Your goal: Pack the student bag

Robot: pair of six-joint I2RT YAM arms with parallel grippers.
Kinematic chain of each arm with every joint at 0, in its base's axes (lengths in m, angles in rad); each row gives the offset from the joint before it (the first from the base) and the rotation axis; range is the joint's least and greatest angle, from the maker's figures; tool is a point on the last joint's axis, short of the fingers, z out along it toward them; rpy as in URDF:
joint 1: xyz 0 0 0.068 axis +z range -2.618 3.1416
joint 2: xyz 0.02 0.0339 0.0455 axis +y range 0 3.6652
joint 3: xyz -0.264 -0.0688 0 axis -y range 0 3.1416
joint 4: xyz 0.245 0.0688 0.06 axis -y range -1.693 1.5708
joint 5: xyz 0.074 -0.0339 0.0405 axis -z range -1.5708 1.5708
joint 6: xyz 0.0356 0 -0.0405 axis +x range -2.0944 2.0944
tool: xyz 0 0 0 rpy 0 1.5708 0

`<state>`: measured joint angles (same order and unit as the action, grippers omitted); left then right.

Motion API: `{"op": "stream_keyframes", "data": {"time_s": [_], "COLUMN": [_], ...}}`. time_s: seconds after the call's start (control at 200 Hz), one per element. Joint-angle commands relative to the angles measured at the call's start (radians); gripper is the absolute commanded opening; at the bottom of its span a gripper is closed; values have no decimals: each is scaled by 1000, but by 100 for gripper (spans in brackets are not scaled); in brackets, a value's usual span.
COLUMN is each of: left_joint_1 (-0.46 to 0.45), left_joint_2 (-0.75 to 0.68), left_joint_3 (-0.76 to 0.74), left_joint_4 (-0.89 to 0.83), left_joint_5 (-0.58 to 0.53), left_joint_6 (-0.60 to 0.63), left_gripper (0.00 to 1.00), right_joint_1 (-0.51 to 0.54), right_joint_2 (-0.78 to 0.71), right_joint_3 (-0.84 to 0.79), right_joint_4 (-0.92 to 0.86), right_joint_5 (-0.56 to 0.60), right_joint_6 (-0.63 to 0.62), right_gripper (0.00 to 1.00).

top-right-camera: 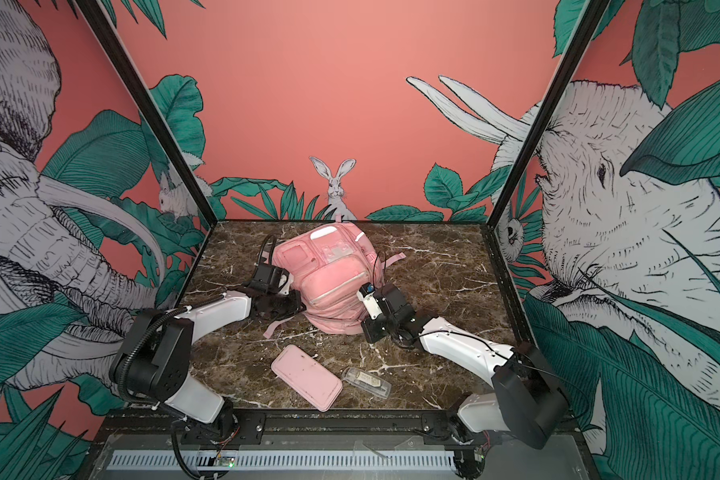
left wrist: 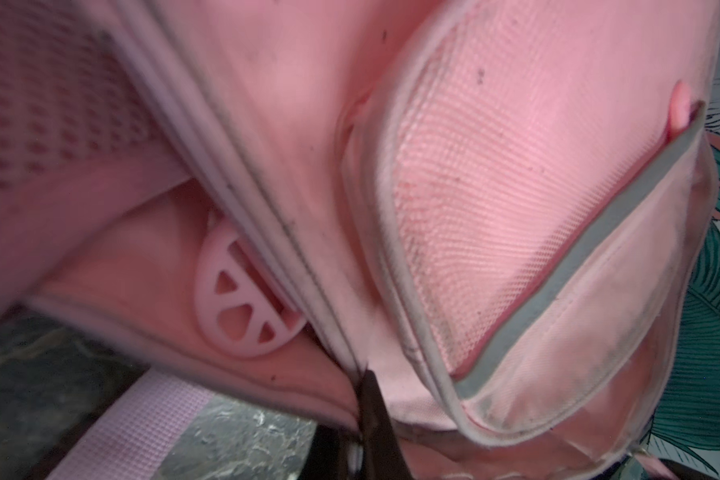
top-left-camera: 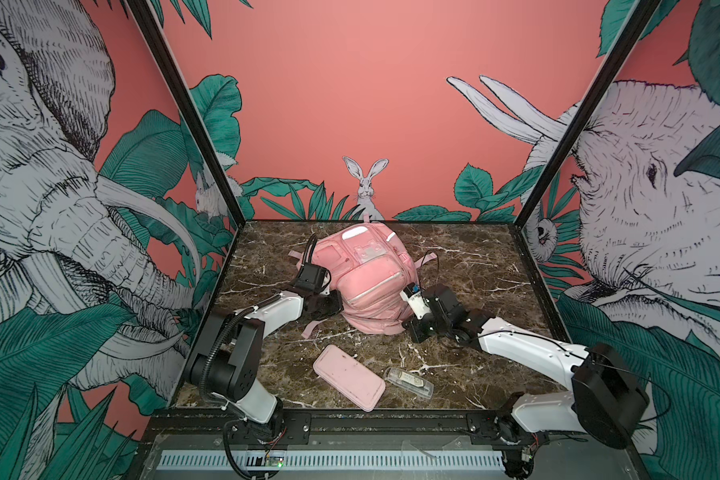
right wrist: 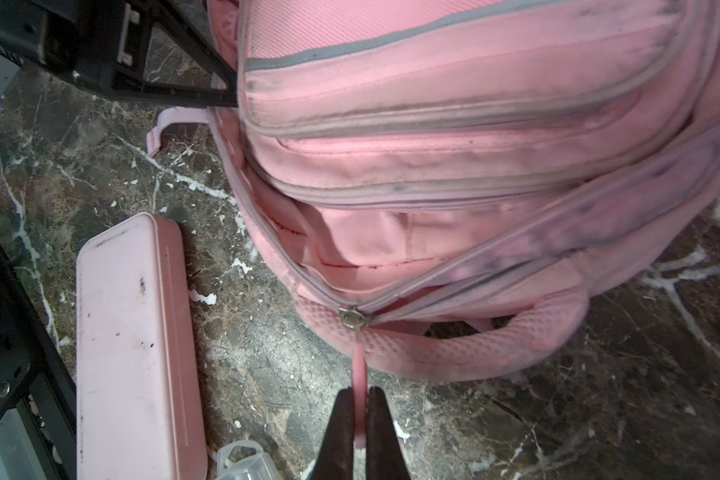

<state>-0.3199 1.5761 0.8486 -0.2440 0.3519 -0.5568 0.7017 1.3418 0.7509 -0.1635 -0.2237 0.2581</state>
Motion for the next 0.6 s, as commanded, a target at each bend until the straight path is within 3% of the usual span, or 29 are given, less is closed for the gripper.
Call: {"op": "stream_keyframes", "data": {"time_s": [0.0,0.255,0.39,0.515,0.595], "left_joint_1": [71,134,146,147,146], "left_joint_2": [-48,-61,-36,2,28], "left_joint_3": [6,10,23,56,82], "left_joint_4": [-58,-83,-70,-48,-31], "left_joint_5": [-102,-114,-106,-77,-69], "left_joint_6": [78,118,117,100,91], "left_gripper": [0,0,0,0,0], "right_joint_1": [-57,-188,-194,-180,-119], "right_joint_2": [-7,-17,-32,-51,-74], "right_joint_3": [6,34,35,14,7], "right_joint_4": [-52,-134,-158,-109,-69], "right_joint_5": [62,62,81,-34,-51], "right_joint_6": [1,-32,-50,-21,-15], "right_gripper": [0,0,0,0,0]}}
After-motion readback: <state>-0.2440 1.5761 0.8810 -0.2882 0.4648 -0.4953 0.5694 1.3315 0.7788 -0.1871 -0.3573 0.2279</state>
